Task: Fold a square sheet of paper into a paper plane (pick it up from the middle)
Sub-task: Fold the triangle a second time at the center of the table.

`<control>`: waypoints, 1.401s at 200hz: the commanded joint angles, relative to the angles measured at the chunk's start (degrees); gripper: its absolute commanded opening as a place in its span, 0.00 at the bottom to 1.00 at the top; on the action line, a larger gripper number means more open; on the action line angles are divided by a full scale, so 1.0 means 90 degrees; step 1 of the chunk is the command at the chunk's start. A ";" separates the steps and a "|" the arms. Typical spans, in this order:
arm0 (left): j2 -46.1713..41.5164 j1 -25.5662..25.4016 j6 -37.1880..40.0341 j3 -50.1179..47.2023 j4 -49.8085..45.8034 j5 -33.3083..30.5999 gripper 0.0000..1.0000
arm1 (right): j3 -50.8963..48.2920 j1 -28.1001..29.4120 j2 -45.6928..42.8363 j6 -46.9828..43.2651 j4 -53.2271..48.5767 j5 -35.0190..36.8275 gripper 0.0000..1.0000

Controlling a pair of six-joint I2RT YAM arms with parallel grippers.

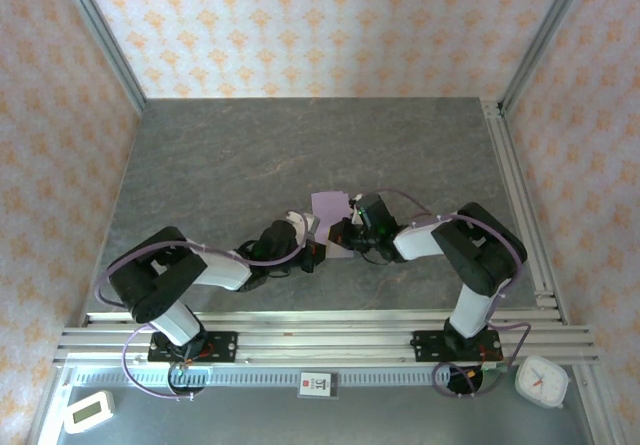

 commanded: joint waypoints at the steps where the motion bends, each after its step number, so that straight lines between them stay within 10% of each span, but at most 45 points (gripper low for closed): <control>1: 0.0099 -0.0023 -0.0071 0.0040 0.0400 -0.0086 0.00 | -0.0197 -0.0009 -0.0008 0.0056 -0.0267 0.0145 0.00; 135: 0.1046 -0.0452 0.0753 0.0911 -0.1992 -0.1644 0.00 | -0.0044 -0.0061 0.0011 0.0100 -0.0414 0.0099 0.00; 280: 0.1367 -0.0510 0.0745 0.0597 -0.2001 -0.1414 0.00 | 0.0805 -0.1428 0.0437 -0.0820 -0.1516 0.0246 0.08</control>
